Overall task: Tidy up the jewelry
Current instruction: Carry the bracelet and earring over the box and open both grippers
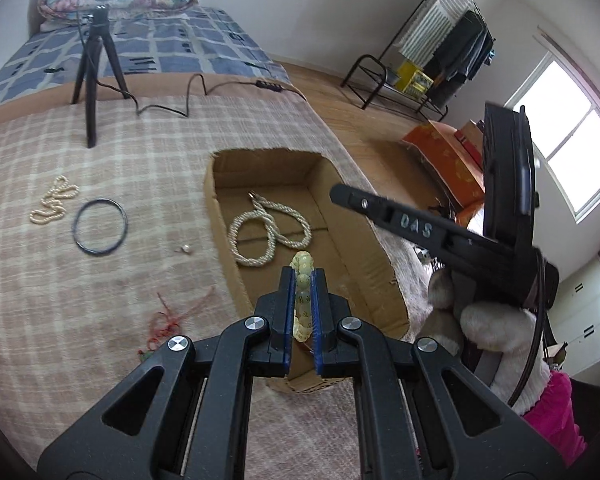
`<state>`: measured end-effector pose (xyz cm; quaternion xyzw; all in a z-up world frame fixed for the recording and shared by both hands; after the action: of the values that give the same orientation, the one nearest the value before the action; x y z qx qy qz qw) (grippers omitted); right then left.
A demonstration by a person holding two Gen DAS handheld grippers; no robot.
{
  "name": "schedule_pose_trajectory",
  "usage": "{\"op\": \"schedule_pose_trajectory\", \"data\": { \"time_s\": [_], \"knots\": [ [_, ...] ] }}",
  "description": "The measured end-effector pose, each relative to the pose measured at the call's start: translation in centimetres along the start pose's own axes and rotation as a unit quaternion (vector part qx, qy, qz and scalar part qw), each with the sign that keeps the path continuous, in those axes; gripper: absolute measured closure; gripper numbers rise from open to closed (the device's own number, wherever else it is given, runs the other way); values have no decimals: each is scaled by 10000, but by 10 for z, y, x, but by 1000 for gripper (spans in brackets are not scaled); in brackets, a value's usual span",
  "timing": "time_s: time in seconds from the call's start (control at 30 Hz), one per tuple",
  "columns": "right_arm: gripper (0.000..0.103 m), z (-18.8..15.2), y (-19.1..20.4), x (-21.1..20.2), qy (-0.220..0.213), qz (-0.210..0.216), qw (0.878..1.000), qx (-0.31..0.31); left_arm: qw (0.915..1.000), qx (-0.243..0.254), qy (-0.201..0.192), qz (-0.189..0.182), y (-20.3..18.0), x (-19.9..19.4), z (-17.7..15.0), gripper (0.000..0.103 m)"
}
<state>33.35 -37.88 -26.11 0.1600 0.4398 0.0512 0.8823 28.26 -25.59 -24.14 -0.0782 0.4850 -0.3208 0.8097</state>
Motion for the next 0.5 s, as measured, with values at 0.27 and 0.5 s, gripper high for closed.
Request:
{"op": "schedule_pose_trajectory", "data": {
  "time_s": [0.27,0.5],
  "knots": [
    [98,5,-25,7,66,-206,9997,73,9996,136,236,-19,-18,25,-14,98],
    [98,6,-34,17,141,-448,9989,-31,9990,255,348,137,-18,40,-24,98]
  ]
}}
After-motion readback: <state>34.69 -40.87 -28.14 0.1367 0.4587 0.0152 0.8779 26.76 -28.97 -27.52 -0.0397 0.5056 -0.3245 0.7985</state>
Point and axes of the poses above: each gripper's, at about its wrist camera, not at the fingertips, and x roughly the way its jaws point, y to its left, z to its top, the point moved 10 cm from there along x, roughly the way its jaws point, and after that the axes turned 2 degrees about y, right-handed, at the moved point
